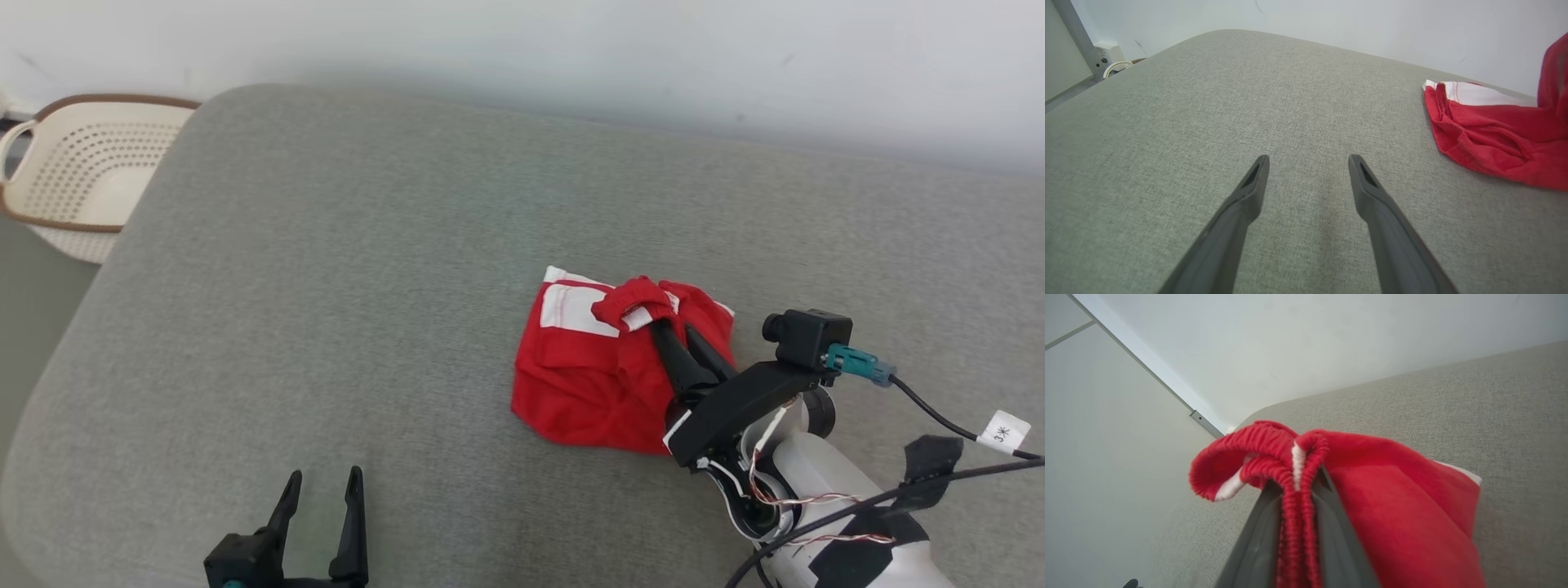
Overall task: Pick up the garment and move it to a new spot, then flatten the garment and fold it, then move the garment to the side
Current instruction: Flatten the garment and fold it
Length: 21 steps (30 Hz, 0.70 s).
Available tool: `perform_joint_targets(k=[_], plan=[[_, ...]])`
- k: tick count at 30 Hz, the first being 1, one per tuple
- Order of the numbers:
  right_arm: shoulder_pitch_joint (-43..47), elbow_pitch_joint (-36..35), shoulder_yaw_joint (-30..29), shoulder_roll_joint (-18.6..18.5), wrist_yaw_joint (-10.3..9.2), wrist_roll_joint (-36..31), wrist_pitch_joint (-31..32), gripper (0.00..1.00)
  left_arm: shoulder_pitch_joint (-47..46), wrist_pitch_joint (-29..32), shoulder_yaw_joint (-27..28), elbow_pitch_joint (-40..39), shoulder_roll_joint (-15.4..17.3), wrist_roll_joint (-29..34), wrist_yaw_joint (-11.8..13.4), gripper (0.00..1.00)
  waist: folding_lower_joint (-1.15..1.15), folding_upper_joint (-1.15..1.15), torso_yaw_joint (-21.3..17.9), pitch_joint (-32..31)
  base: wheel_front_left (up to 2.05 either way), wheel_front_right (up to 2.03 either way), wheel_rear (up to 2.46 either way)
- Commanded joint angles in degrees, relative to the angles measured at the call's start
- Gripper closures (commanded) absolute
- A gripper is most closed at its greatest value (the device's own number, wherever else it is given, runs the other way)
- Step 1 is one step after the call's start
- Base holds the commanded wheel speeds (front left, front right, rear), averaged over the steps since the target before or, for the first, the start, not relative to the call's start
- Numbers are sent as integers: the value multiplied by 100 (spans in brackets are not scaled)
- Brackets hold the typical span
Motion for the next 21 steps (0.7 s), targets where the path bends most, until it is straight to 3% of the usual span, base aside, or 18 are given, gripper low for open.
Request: perform_joint_targets(k=[1,8,9,10,11,12,13,14,21], plan=[[-69,39,31,41,2,18,-44,100,85,-4,-1,-6,1,-11,27,0,0,-1,286,32,0,0,0],[-402,703,227,190,2,60,-156,100,129,-4,-125,-51,0,-111,48,0,0,-1,685,110,0,0,0],[-448,832,248,195,2,25,-166,96,127,-4,-154,-55,3,-125,47,0,0,-1,730,122,0,0,0],[-505,961,264,224,2,8,-204,73,124,-4,-175,-57,1,-150,54,0,0,-1,766,135,0,0,0],[-560,1077,269,261,2,11,-238,65,113,-4,-207,-60,0,-166,64,0,0,-1,794,143,0,0,0],[-621,1212,273,287,2,-9,-270,42,109,-4,-223,-59,1,-176,74,0,0,-1,817,148,0,0,0],[-685,1341,268,316,2,-28,-312,11,110,-4,-245,-50,2,-193,69,0,0,-1,836,154,0,0,0],[-759,1467,263,361,2,-24,-348,0,111,-4,-259,-43,1,-206,72,0,0,-1,846,159,0,0,0],[-1267,1950,199,570,2,120,-486,0,94,-4,-243,20,2,-205,70,0,0,-1,797,155,0,0,0]])
